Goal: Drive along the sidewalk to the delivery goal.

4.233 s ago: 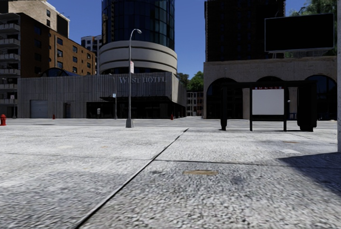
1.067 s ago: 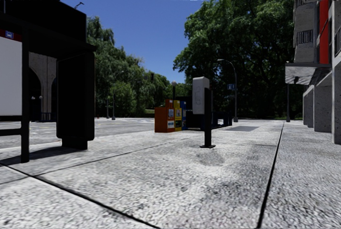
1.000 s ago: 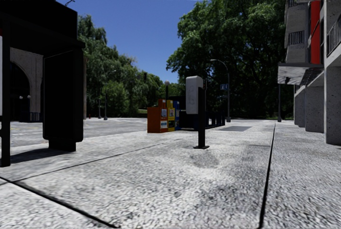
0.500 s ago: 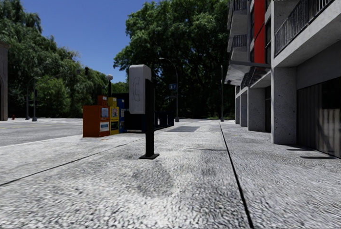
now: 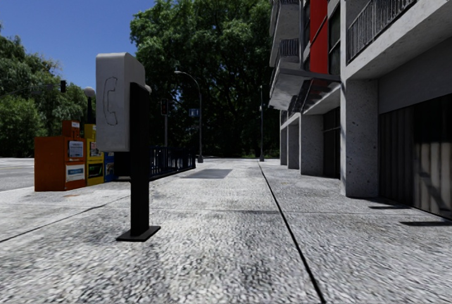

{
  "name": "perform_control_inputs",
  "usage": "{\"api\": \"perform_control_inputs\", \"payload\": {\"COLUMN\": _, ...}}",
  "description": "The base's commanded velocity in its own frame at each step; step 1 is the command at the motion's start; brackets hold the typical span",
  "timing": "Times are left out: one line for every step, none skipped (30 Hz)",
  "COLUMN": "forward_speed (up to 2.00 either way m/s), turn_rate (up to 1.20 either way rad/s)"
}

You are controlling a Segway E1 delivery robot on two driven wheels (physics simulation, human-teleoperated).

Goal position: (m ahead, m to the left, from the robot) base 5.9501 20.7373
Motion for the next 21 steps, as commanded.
{"api": "perform_control_inputs", "payload": {"forward_speed": 2.0, "turn_rate": 0.0}}
{"api": "perform_control_inputs", "payload": {"forward_speed": 2.0, "turn_rate": 0.0}}
{"api": "perform_control_inputs", "payload": {"forward_speed": 2.0, "turn_rate": 0.0}}
{"api": "perform_control_inputs", "payload": {"forward_speed": 2.0, "turn_rate": 0.0}}
{"api": "perform_control_inputs", "payload": {"forward_speed": 2.0, "turn_rate": 0.0}}
{"api": "perform_control_inputs", "payload": {"forward_speed": 2.0, "turn_rate": 0.0}}
{"api": "perform_control_inputs", "payload": {"forward_speed": 2.0, "turn_rate": 0.0}}
{"api": "perform_control_inputs", "payload": {"forward_speed": 2.0, "turn_rate": 0.0}}
{"api": "perform_control_inputs", "payload": {"forward_speed": 2.0, "turn_rate": -0.03}}
{"api": "perform_control_inputs", "payload": {"forward_speed": 2.0, "turn_rate": -0.18}}
{"api": "perform_control_inputs", "payload": {"forward_speed": 2.0, "turn_rate": -0.25}}
{"api": "perform_control_inputs", "payload": {"forward_speed": 2.0, "turn_rate": -0.25}}
{"api": "perform_control_inputs", "payload": {"forward_speed": 2.0, "turn_rate": -0.27}}
{"api": "perform_control_inputs", "payload": {"forward_speed": 2.0, "turn_rate": -0.28}}
{"api": "perform_control_inputs", "payload": {"forward_speed": 2.0, "turn_rate": -0.29}}
{"api": "perform_control_inputs", "payload": {"forward_speed": 2.0, "turn_rate": -0.29}}
{"api": "perform_control_inputs", "payload": {"forward_speed": 2.0, "turn_rate": -0.29}}
{"api": "perform_control_inputs", "payload": {"forward_speed": 2.0, "turn_rate": -0.29}}
{"api": "perform_control_inputs", "payload": {"forward_speed": 2.0, "turn_rate": -0.29}}
{"api": "perform_control_inputs", "payload": {"forward_speed": 2.0, "turn_rate": -0.29}}
{"api": "perform_control_inputs", "payload": {"forward_speed": 2.0, "turn_rate": -0.29}}
